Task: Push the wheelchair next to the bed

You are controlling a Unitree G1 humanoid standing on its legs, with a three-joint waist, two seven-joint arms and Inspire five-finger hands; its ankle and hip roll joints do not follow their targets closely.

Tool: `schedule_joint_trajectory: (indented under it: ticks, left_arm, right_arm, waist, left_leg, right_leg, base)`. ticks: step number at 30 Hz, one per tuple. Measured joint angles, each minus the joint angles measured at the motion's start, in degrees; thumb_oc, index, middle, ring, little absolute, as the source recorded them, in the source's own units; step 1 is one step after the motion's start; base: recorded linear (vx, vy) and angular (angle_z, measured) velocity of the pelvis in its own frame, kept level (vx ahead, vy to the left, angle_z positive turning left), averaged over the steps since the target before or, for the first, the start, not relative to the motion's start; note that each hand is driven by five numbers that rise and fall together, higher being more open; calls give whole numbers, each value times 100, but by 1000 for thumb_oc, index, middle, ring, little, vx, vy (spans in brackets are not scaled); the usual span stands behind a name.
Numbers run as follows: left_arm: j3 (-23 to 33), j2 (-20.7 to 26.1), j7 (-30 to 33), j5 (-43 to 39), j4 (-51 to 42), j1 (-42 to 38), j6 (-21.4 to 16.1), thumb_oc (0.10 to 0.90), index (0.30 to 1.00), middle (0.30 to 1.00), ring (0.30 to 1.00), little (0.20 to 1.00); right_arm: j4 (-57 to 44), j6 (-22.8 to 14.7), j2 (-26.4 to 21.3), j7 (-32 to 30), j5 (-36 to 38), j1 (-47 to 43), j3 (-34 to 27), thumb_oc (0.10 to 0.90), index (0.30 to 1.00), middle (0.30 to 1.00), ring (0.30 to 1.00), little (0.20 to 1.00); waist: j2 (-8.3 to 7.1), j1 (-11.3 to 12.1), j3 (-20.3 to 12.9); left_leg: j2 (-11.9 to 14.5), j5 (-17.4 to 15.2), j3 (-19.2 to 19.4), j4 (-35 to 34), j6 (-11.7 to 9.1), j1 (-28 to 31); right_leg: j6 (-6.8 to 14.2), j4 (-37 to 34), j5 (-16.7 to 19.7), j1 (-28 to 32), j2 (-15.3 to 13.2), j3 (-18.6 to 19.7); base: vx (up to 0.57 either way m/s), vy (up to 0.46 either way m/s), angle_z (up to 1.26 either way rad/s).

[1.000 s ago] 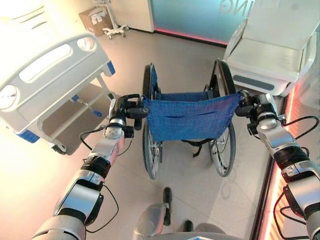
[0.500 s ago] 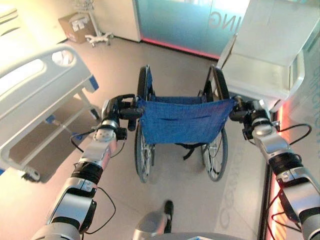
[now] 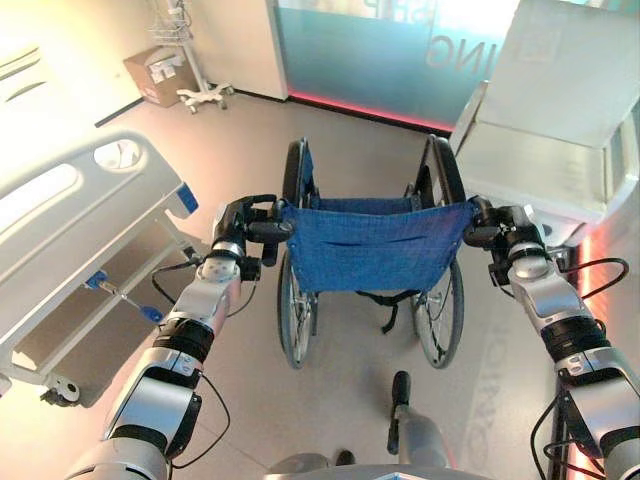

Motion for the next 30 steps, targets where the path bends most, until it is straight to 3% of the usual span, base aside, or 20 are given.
schedule_joint_trajectory:
  ticks: [2, 4, 5, 6, 8, 9, 11, 13, 15, 16, 18, 20, 21, 24, 27, 28, 29, 30]
  left_arm:
    - [82, -99, 41, -6, -16, -35, 4, 400, 300, 300, 300, 300]
    - [79, -80, 51, -52, -89, -17, 58, 400, 300, 300, 300, 300]
    - [91, -97, 75, -53, -118, -13, 96, 400, 300, 300, 300, 300]
    - [98, -144, 148, -54, -175, 5, 126, 400, 300, 300, 300, 300]
    - [99, -178, 235, -59, -234, 28, 133, 400, 300, 300, 300, 300]
    - [90, -219, 285, -59, -286, 68, 156, 400, 300, 300, 300, 300]
    - [89, -230, 299, -61, -446, 236, 163, 400, 300, 300, 300, 300]
    - [97, -241, 326, -61, -579, 379, 143, 400, 300, 300, 300, 300]
    - [117, -376, 371, -60, -655, 623, 17, 400, 300, 300, 300, 300]
    - [97, -396, 387, -58, -681, 674, -35, 400, 300, 300, 300, 300]
    - [110, -490, 398, -59, -786, 776, -168, 400, 300, 300, 300, 300]
    - [100, -488, 368, -58, -830, 830, -223, 400, 300, 300, 300, 300]
    - [130, -474, 369, -58, -936, 918, -221, 400, 300, 300, 300, 300]
    - [388, -379, 269, -55, -1349, 1240, -269, 400, 300, 300, 300, 300]
    - [519, -332, 206, -56, -1431, 1308, -275, 400, 300, 300, 300, 300]
    - [580, -337, 170, -47, -1435, 1249, -263, 400, 300, 300, 300, 300]
    - [620, -349, 150, -35, -1435, 1226, -238, 400, 300, 300, 300, 300]
    - [612, -314, 129, 25, -1438, 1224, -200, 400, 300, 300, 300, 300]
  right_arm:
    - [6, 79, -86, 9, 14, -56, 45, 400, 300, 300, 300, 300]
    - [6, 102, -85, 13, 18, -63, 57, 400, 300, 300, 300, 300]
    - [17, 115, -98, 20, 18, -78, 66, 400, 300, 300, 300, 300]
    - [75, 113, -163, 53, 13, -186, 132, 400, 300, 300, 300, 300]
    - [270, 71, -180, 120, 12, -330, 187, 400, 300, 300, 300, 300]
    - [330, 68, -192, 125, -7, -349, 204, 400, 300, 300, 300, 300]
    - [343, 22, -208, 128, -21, -317, 239, 400, 300, 300, 300, 300]
    - [393, -17, -228, 129, -29, -281, 256, 400, 300, 300, 300, 300]
    - [531, -121, -267, 138, -51, -299, 425, 400, 300, 300, 300, 300]
    - [591, -176, -271, 138, -81, -297, 446, 400, 300, 300, 300, 300]
    - [737, -284, -339, 142, -214, -350, 449, 400, 300, 300, 300, 300]
    - [987, -350, -328, 185, -203, -371, 449, 400, 300, 300, 300, 300]
    - [1039, -361, -324, 252, -182, -387, 453, 400, 300, 300, 300, 300]
    - [1099, -450, -269, 426, -170, -464, 476, 400, 300, 300, 300, 300]
    - [1136, -497, -205, 510, -170, -574, 468, 400, 300, 300, 300, 300]
    - [1150, -498, -165, 511, -181, -592, 464, 400, 300, 300, 300, 300]
    - [1188, -502, -120, 509, -191, -598, 443, 400, 300, 300, 300, 300]
    - [1237, -506, -34, 491, -191, -554, 412, 400, 300, 300, 300, 300]
  waist:
    - [66, -48, 1]
    - [57, -22, 0]
    - [61, -30, -13]
    - [138, 3, -37]
    - [152, 87, -40]
    - [154, 167, -41]
    - [108, 288, -32]
    - [-27, 376, -18]
    - [-62, 494, -13]
    - [-97, 532, -15]
    - [-31, 798, -23]
    - [185, 1018, -40]
    - [241, 1087, -50]
    - [314, 1317, -85]
    - [204, 1478, -134]
    - [182, 1542, -147]
    - [139, 1552, -145]
    - [127, 1609, -139]
  left_leg:
    - [219, -306, -219, 285, -151, 12]
    - [462, -420, -196, 306, -320, 159]
    - [613, -548, 14, 484, -488, 191]
    - [797, -599, 275, 700, -588, 116]
    - [941, -570, 574, 1296, -660, -151]
    - [1054, -420, 679, 1873, -891, -401]
    - [1122, -389, 720, 2442, -972, -754]
    - [1079, -373, 800, 2131, -978, -987]
    - [865, -309, 890, 1163, -959, -1216]
    - [761, -242, 924, 996, -1070, -1424]
    - [609, 420, 1310, 85, -1091, -1966]
    - [664, 998, 1349, -584, -1177, -2164]
    - [698, 1082, 1349, -722, -1184, -2205]
    - [699, 1122, 1377, -559, -1119, -2410]
    - [512, 1164, 1451, -187, -1046, -2259]
    - [479, 1479, 1528, -268, -502, -2048]
    - [516, 1491, 1567, -269, -315, -1973]
    - [550, 1575, 1607, -380, -129, -1710]
  right_leg:
    - [-97, 303, 58, 26, 184, -16]
    - [-216, 602, 137, 71, 330, -83]
    - [-594, 771, 163, 116, 396, -199]
    - [-771, 926, -74, 127, 490, -379]
    - [-865, 870, -178, 242, 592, -468]
    - [-992, 780, -318, 425, 672, -565]
    - [-1076, 622, -411, 670, 738, -573]
    - [-1108, 307, -366, 992, 766, -597]
    - [-1093, -145, -346, 1437, 816, -679]
    - [-1066, -345, -369, 1526, 866, -581]
    - [-1053, -687, -359, 1820, 1072, -576]
    - [-1275, -839, -526, 2226, 1467, -568]
    - [-1294, -808, -644, 2332, 1589, -557]
    - [-1373, -610, -1003, 2561, 1772, -509]
    - [-1276, -369, -1435, 2748, 1754, -538]
    - [-1024, -16, -1687, 2742, 1705, -560]
    - [-865, 282, -1793, 2691, 1641, -571]
    - [-730, 1206, -1855, 2453, 1523, -779]
  base:
    - [530, -416, 64]
    - [401, -325, 58]
    - [436, -346, 58]
    - [504, -395, 54]
    - [386, -285, 28]
    - [347, -238, 30]
    - [342, -186, 25]
    - [335, -127, 19]
    - [356, -127, 11]
    - [419, -124, -5]
    - [516, -107, -18]
    - [472, -78, -19]
    - [633, -36, -29]
    - [483, 8, -48]
    - [512, 38, -19]
    - [557, 95, -3]
    - [504, 97, -8]
    - [466, 92, -4]
